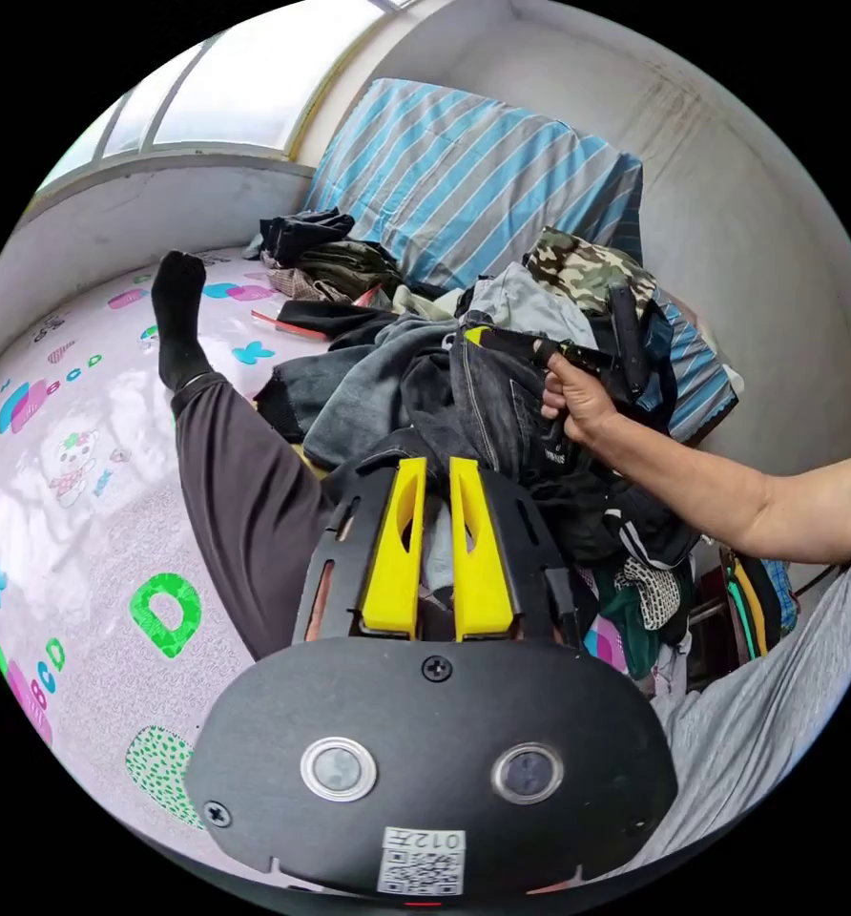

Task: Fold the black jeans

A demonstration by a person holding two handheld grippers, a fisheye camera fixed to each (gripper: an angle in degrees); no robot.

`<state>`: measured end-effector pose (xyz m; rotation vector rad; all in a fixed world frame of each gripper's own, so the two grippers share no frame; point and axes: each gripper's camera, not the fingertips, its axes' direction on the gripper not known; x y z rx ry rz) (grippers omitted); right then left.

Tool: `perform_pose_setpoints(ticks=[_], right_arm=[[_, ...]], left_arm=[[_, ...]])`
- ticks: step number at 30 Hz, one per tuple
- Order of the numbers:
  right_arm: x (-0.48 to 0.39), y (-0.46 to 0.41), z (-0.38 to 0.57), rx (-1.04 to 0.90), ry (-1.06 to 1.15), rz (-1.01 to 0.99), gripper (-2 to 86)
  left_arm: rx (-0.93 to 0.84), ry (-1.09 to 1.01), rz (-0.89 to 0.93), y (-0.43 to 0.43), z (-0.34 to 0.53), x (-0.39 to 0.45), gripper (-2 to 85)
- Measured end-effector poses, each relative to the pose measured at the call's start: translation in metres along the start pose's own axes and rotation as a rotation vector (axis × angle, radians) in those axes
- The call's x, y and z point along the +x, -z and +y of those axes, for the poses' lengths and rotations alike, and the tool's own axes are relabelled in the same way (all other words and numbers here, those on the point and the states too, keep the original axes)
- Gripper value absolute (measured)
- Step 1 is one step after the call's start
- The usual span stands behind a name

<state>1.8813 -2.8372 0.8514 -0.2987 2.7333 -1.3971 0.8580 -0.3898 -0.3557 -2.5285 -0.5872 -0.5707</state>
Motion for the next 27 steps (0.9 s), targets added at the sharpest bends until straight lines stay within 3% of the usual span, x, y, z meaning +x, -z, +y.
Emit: perform_pose_setpoints(ticks=[5, 9, 11, 14, 18, 23, 27], right_arm=[[-0.132, -0.061, -0.065, -0.082, 0.156, 0.107, 9.9], [-0.171, -0.046, -0.065, 0.027, 0.037, 0.265, 11.3], [-0.169, -0.048, -0.061, -0.008, -0.029, 0.282, 13.1], [-0.174, -0.070, -0.044, -0.115, -0.079, 0.192, 13.5], [-0.219, -0.060, -0.017, -0.033, -0.094, 0.061, 2.1], [-0.272, -0.027, 0.026, 0.076, -0.182, -0.229, 0.0], [-0.360, 0.010, 0.070, 0.129, -0.091, -0.448, -0.3]], left_arm=[[-0.058, 0.001, -0.006, -0.025, -0.014, -0.021, 4.7], [-0.055, 0.009, 0.016, -0.033, -0.026, -0.042, 7.6], [-0.071, -0.006, 0.044, -0.043, -0.035, -0.045, 8.6], [-0.136, -0.047, 0.064, -0.070, -0.051, -0.042, 9.6], [-0.191, -0.058, 0.102, -0.089, -0.056, -0.040, 10.0], [-0.149, 0.005, 0.088, -0.064, -0.055, -0.074, 10.6], [0.001, 0.170, 0.188, -0.016, -0.069, -0.129, 12.3]])
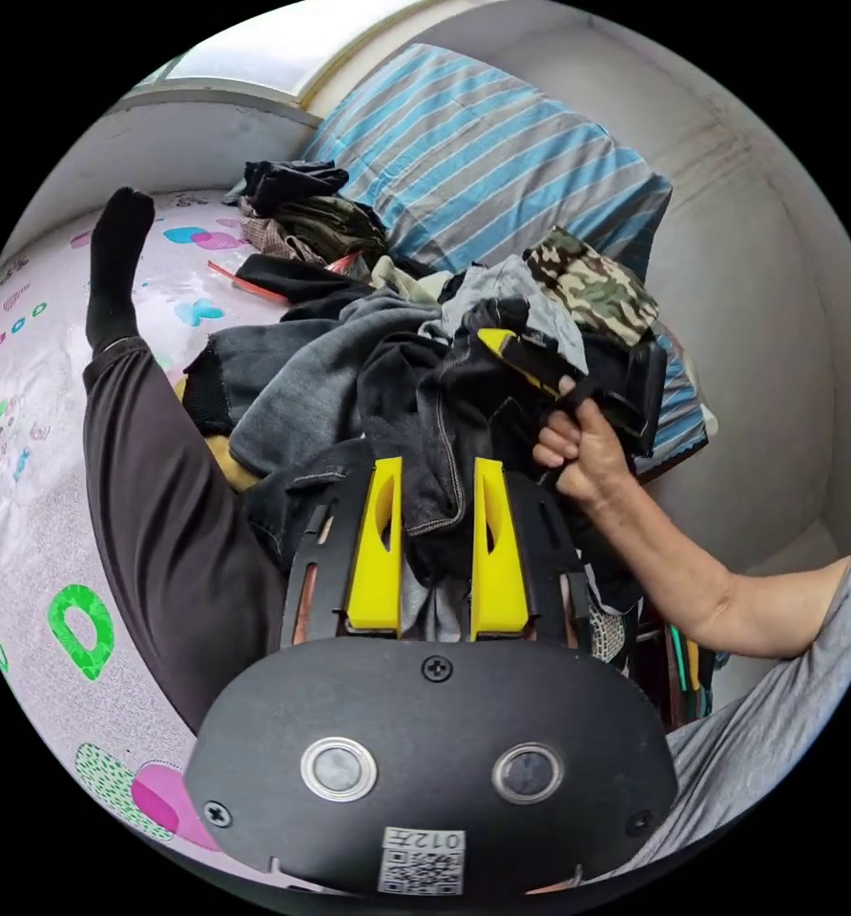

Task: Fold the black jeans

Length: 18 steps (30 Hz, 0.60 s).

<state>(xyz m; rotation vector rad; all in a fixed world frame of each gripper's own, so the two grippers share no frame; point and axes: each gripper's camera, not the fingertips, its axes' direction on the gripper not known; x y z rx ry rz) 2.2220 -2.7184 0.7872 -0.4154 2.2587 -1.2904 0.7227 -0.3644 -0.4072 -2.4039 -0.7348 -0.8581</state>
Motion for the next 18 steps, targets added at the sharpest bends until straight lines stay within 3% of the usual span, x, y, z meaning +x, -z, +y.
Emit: perform_pose_setpoints(ticks=[3, 9, 14, 18], right_arm=[[-0.074, -0.018, 0.051, -0.069, 0.085, -0.062, -0.4], [-0.217, -0.051, 0.162, -0.175, 0.330, -0.185, -0.4], [-0.274, -0.063, 0.245, -0.248, 0.374, -0.244, -0.3], [-0.296, -0.056, 0.296, -0.262, 0.362, -0.359, -0.4]], left_arm=[[0.091, 0.019, 0.060, 0.044, -0.023, -0.014, 14.4], [0.014, -0.035, 0.024, 0.075, -0.053, -0.014, 16.8], [-0.004, 0.121, 0.093, 0.088, -0.037, -0.053, 13.0], [0.099, 0.227, 0.210, 0.117, -0.013, -0.078, 8.9]])
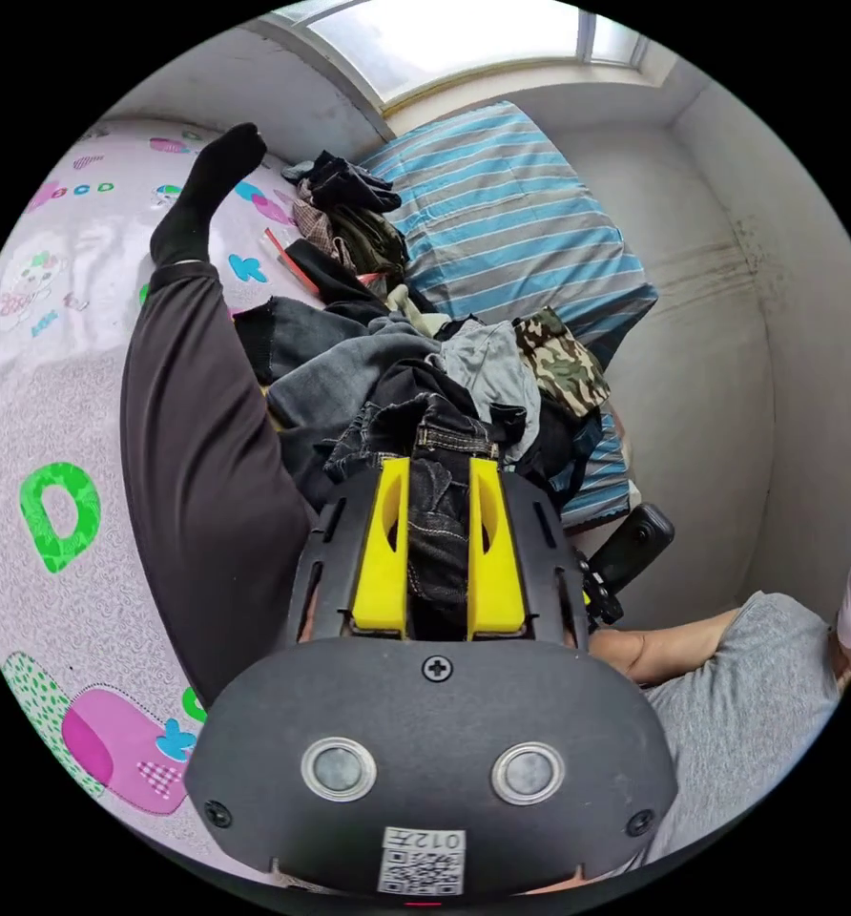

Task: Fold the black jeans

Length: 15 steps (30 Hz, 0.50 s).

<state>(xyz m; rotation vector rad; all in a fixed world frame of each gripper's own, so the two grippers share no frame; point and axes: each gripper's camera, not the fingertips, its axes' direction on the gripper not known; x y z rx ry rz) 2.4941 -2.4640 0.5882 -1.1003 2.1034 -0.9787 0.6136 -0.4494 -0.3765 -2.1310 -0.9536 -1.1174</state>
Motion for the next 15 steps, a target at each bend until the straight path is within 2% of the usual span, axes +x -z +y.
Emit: perform_pose_setpoints(ticks=[3, 5, 7, 10, 12, 15], right_arm=[[-0.034, -0.016, 0.012, 0.011, 0.032, -0.083, -0.4], [-0.060, -0.040, 0.017, -0.001, 0.055, -0.128, -0.3], [-0.085, -0.069, 0.020, -0.010, 0.074, -0.162, -0.3], [-0.133, -0.103, 0.016, 0.043, 0.126, -0.347, -0.4], [-0.198, -0.139, 0.013, -0.021, 0.297, -0.410, -0.4], [-0.250, -0.205, 0.045, -0.129, 0.382, -0.455, -0.2]], left_arm=[[0.123, 0.020, 0.038, 0.044, 0.006, -0.001, 8.2], [0.110, -0.002, 0.047, 0.070, 0.001, 0.005, 9.4], [0.085, -0.057, -0.035, 0.112, -0.005, 0.023, 10.7], [0.096, -0.086, -0.144, 0.175, -0.005, 0.047, 11.9], [0.128, -0.091, -0.217, 0.216, 0.000, 0.062, 12.4], [0.168, -0.054, -0.401, 0.273, 0.019, 0.078, 13.0]])
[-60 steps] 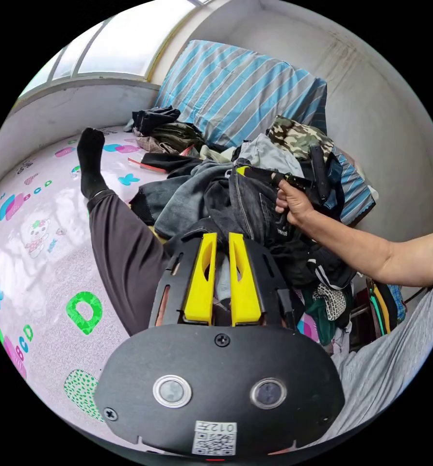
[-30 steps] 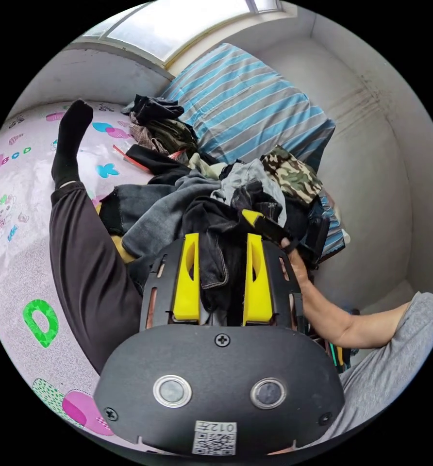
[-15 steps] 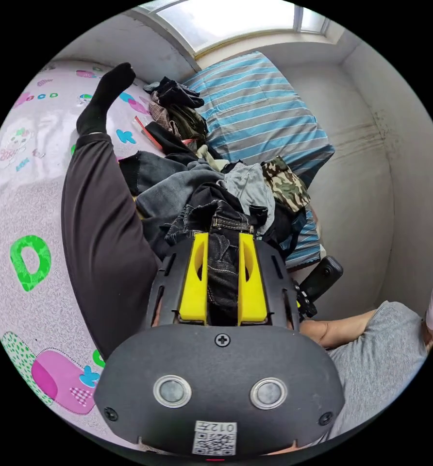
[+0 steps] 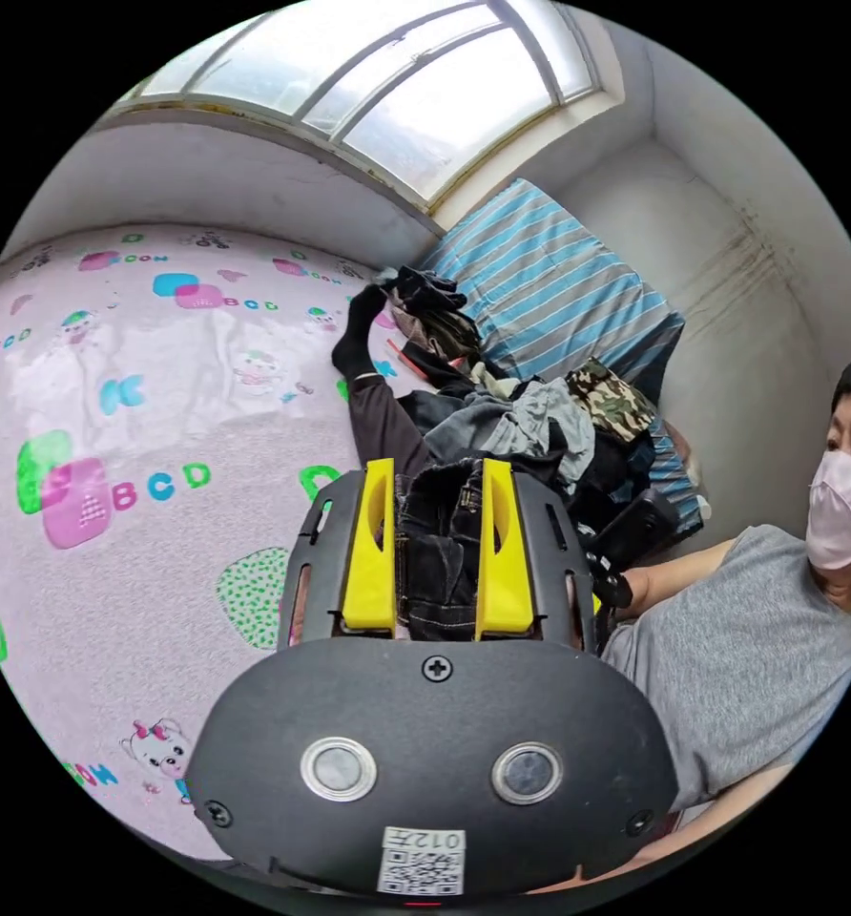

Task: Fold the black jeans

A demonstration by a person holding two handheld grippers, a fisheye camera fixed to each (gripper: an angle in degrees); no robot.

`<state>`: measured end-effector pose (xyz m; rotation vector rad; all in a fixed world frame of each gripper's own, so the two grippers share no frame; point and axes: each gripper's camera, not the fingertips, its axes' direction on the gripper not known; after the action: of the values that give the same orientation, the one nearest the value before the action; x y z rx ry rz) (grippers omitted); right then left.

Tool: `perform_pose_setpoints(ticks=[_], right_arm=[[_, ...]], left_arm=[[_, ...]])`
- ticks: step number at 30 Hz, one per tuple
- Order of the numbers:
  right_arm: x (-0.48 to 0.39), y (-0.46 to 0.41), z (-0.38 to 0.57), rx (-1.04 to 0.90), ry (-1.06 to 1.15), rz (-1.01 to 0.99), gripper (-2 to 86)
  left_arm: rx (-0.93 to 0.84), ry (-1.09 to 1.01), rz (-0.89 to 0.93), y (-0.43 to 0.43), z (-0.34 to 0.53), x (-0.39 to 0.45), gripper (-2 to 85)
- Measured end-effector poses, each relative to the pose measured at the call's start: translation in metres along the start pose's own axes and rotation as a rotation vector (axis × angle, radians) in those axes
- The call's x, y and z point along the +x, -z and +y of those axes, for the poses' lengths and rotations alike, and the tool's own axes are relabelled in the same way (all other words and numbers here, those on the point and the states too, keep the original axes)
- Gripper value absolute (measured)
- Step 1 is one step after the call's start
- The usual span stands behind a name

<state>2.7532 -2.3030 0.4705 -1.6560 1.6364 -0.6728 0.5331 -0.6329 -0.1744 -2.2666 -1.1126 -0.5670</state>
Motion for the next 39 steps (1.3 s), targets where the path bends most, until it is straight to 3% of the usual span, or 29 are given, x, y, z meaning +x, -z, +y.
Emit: perform_pose_setpoints(ticks=[3, 6, 16, 20, 24, 29, 31, 34, 36, 39], right_arm=[[-0.001, -0.092, 0.049, -0.223, -0.037, 0.057, 0.4], [0.000, -0.122, 0.106, -0.374, -0.110, 0.044, 1.1], [-0.079, -0.053, 0.112, -0.404, 0.181, 0.143, 4.3], [-0.093, 0.039, 0.107, -0.313, 0.199, 0.172, 0.3], [-0.059, 0.156, 0.085, -0.200, 0.012, 0.170, 0.6], [-0.026, 0.316, 0.076, -0.109, -0.098, 0.370, 1.2], [0.002, 0.385, 0.084, -0.103, -0.175, 0.527, 1.7], [0.076, 0.523, 0.119, -0.032, -0.488, 0.757, 4.6], [0.125, 0.631, 0.160, 0.096, -0.765, 0.727, 7.7], [0.162, 0.701, 0.204, 0.157, -0.977, 0.575, 9.4]], left_arm=[[-0.015, 0.127, -0.078, 0.024, 0.029, -0.018, 13.7], [-0.073, 0.250, -0.054, 0.009, 0.054, -0.028, 15.0], [-0.252, 0.455, 0.080, -0.087, 0.020, -0.020, 19.7], [-0.320, 0.443, 0.055, -0.108, -0.004, -0.001, 19.6], [-0.526, 0.376, -0.055, -0.144, -0.013, 0.023, 18.5], [-0.586, 0.338, 0.047, -0.150, 0.006, 0.053, 14.3], [-0.515, 0.277, 0.094, -0.128, 0.020, 0.072, 11.6], [-0.331, 0.223, 0.127, -0.070, 0.045, 0.094, 8.4], [-0.189, 0.215, 0.150, -0.024, 0.066, 0.108, 7.0], [0.001, 0.159, 0.107, 0.047, 0.106, 0.141, 5.7]])
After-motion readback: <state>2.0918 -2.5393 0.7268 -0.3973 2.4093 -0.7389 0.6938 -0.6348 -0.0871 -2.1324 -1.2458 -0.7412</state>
